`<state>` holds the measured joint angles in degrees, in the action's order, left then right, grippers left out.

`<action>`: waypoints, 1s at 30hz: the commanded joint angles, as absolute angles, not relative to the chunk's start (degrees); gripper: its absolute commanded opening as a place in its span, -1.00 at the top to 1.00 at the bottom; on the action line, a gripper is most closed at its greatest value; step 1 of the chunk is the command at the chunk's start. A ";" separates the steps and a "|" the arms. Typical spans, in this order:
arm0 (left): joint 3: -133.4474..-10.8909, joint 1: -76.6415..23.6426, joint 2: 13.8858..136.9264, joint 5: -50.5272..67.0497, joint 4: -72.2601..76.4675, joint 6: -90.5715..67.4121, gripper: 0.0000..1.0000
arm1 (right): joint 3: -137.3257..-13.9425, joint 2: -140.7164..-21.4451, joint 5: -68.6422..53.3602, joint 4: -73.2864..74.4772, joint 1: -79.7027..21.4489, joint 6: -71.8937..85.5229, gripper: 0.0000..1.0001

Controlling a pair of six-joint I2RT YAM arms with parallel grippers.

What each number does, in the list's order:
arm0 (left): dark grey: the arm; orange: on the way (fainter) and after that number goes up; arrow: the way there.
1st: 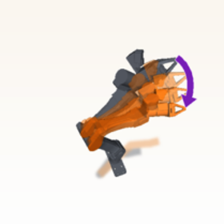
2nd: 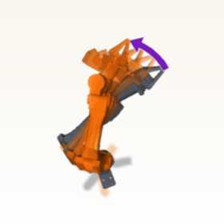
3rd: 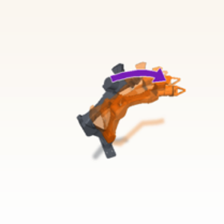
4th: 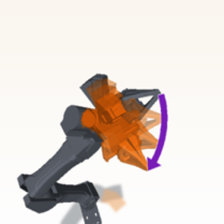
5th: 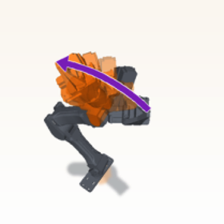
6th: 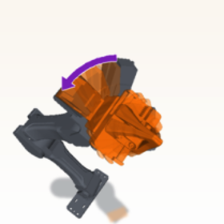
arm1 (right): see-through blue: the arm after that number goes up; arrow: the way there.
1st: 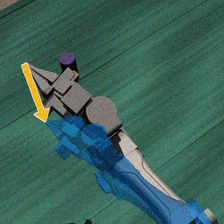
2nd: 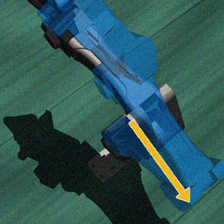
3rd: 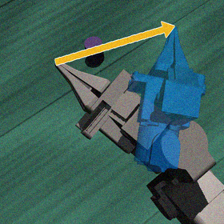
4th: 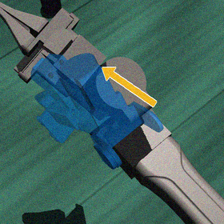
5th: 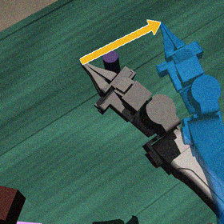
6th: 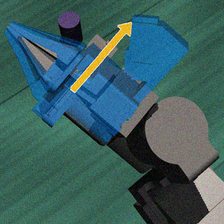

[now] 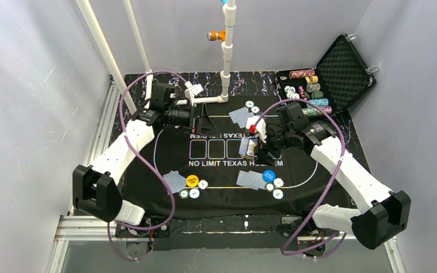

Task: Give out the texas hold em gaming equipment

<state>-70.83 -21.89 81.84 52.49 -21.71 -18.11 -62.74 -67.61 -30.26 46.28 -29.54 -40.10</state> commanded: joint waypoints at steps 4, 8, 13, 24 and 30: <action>-68.50 -27.20 83.25 59.48 -11.93 -28.68 -0.86 | -63.22 -67.06 -34.44 43.33 -32.51 -40.51 0.97; -68.65 -31.05 85.77 58.11 -11.70 -29.41 -0.84 | -63.25 -67.28 -34.10 43.07 -33.62 -40.34 0.97; -70.35 -33.48 90.90 57.45 -12.71 -30.20 -0.70 | -63.63 -67.34 -35.37 42.33 -33.75 -39.52 0.97; -68.42 -33.93 93.29 59.35 -13.00 -29.22 -0.03 | -64.04 -67.71 -35.83 42.61 -33.74 -39.21 0.97; -66.88 -31.11 89.80 60.38 -12.02 -29.13 0.20 | -62.96 -68.35 -35.16 42.32 -33.70 -39.48 0.97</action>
